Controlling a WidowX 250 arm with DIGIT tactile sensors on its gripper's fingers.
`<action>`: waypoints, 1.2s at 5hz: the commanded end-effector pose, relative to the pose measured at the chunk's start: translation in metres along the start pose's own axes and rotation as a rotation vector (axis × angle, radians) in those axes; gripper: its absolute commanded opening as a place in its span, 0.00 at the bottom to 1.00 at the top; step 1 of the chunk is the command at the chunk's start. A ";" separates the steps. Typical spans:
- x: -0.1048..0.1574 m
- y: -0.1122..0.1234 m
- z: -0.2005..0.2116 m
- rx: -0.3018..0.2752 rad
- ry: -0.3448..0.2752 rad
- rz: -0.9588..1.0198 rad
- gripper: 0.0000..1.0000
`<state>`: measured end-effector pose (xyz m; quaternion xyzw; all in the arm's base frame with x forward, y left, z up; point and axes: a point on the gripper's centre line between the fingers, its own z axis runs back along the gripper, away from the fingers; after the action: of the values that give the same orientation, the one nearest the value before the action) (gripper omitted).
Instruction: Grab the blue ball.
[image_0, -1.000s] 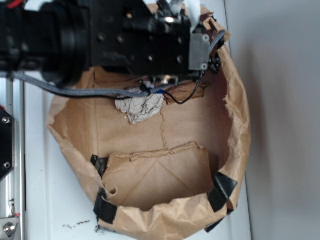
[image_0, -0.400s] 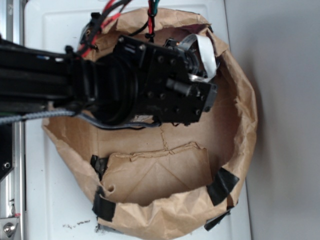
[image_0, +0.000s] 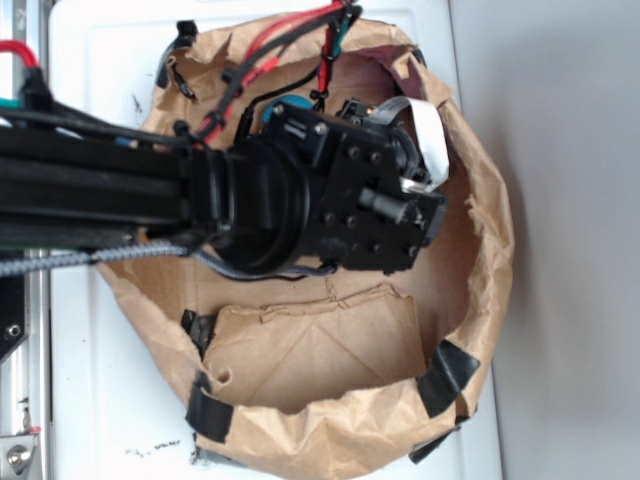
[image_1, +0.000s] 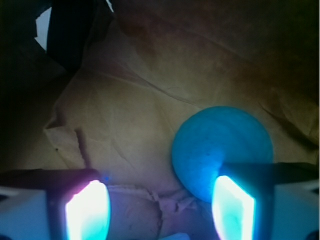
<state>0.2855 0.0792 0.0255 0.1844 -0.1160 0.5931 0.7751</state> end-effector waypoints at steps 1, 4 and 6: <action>0.014 0.011 0.036 -0.082 0.060 -0.019 1.00; 0.032 0.052 0.074 -0.234 0.236 -0.045 1.00; 0.028 0.040 0.032 -0.090 0.121 -0.007 1.00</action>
<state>0.2544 0.0965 0.0529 0.1288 -0.0632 0.6003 0.7868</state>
